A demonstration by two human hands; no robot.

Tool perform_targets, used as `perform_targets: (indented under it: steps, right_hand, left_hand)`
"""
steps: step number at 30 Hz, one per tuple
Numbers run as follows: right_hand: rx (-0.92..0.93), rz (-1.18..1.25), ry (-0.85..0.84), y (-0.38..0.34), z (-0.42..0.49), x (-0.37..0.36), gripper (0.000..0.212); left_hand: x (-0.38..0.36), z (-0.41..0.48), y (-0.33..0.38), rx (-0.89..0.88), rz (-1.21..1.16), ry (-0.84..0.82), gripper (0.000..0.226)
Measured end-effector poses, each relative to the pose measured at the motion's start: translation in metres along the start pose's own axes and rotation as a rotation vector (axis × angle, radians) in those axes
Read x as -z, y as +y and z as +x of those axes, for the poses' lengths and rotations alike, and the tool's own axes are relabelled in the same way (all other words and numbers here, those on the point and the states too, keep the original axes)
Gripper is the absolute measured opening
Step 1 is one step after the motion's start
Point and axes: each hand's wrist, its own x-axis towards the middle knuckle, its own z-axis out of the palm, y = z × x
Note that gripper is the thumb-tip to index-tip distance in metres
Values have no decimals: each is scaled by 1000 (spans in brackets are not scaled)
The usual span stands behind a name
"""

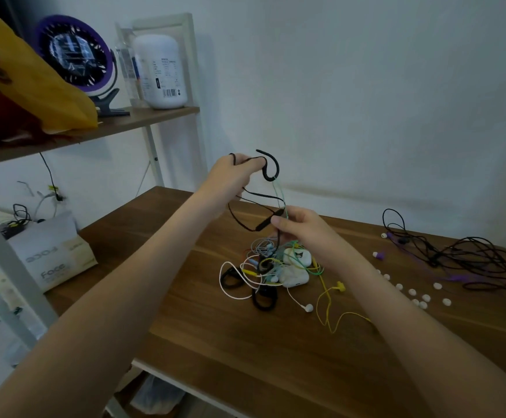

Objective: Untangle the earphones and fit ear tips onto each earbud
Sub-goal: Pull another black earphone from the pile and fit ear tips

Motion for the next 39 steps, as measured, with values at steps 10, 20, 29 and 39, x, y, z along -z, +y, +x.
perform_targets:
  steps: [10,20,29,39]
  right_hand:
    - [-64,-394,37,2,-1,8,17]
    - [23,-211,177,-4,1,5,39]
    - [253,-99,353,-25,-5,9,29]
    - [84,-25,5,-34,-3,9,26]
  left_hand:
    - [4,-8,19,21,-249,24,22]
    - [5,-7,20,26,-338,-9,24]
    - [4,-9,4,167,-114,-42,32]
    - [6,-10,9,126,-29,-138,27]
